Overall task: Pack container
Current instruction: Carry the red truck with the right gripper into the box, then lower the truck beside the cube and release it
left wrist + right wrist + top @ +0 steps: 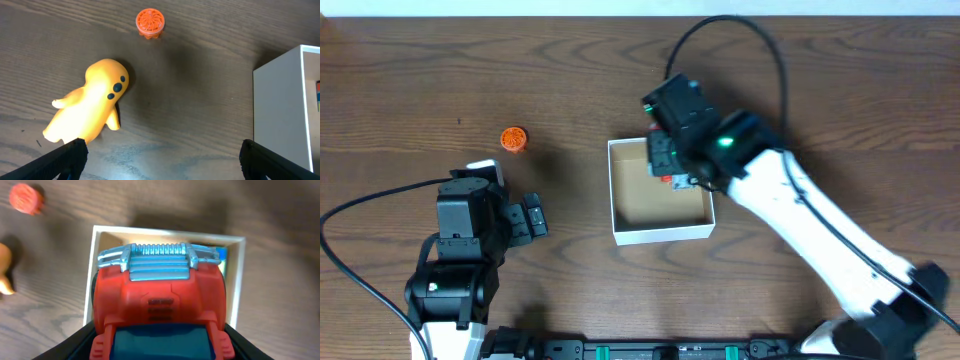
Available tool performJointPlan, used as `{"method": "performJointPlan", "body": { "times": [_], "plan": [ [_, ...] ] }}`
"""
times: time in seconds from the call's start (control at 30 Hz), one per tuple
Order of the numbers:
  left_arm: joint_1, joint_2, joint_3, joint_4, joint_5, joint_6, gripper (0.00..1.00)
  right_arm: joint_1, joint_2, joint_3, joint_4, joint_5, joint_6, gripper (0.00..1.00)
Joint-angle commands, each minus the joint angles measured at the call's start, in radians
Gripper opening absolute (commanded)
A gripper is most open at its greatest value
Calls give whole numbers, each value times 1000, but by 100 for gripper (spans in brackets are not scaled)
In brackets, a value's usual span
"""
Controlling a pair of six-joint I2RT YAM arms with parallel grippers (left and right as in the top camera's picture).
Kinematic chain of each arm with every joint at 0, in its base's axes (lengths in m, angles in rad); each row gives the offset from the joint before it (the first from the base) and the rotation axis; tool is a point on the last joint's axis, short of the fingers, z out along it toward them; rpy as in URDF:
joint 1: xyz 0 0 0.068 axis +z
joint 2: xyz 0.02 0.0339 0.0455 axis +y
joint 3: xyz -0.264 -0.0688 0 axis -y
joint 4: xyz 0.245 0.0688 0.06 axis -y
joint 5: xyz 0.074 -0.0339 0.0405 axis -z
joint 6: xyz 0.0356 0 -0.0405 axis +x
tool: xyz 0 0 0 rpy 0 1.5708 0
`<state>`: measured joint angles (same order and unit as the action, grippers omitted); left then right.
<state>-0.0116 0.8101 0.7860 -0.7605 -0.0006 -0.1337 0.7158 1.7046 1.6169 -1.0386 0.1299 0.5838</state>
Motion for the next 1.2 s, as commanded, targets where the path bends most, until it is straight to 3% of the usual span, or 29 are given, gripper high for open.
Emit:
{"method": "performJointPlan", "body": {
  "times": [0.0, 0.3, 0.73, 0.83, 0.97, 1.03, 1.17],
  "plan": [
    [-3, 1, 20, -2, -8, 5, 98, 28, 85, 8, 3, 34, 71, 2],
    [-3, 1, 20, -2, -8, 5, 98, 31, 246, 8, 59, 22, 47, 2],
    [-3, 1, 20, -2, -8, 5, 98, 27, 325, 8, 124, 16, 48, 5],
    [-3, 1, 20, -2, -8, 5, 98, 20, 338, 8, 136, 17, 48, 16],
    [-3, 1, 20, -2, -8, 5, 98, 11, 342, 8, 142, 17, 47, 61],
    [-3, 1, 20, -2, -8, 5, 98, 10, 341, 8, 142, 20, 47, 68],
    [-3, 1, 20, -2, -8, 5, 98, 10, 341, 8, 142, 31, 46, 70]
  ]
}}
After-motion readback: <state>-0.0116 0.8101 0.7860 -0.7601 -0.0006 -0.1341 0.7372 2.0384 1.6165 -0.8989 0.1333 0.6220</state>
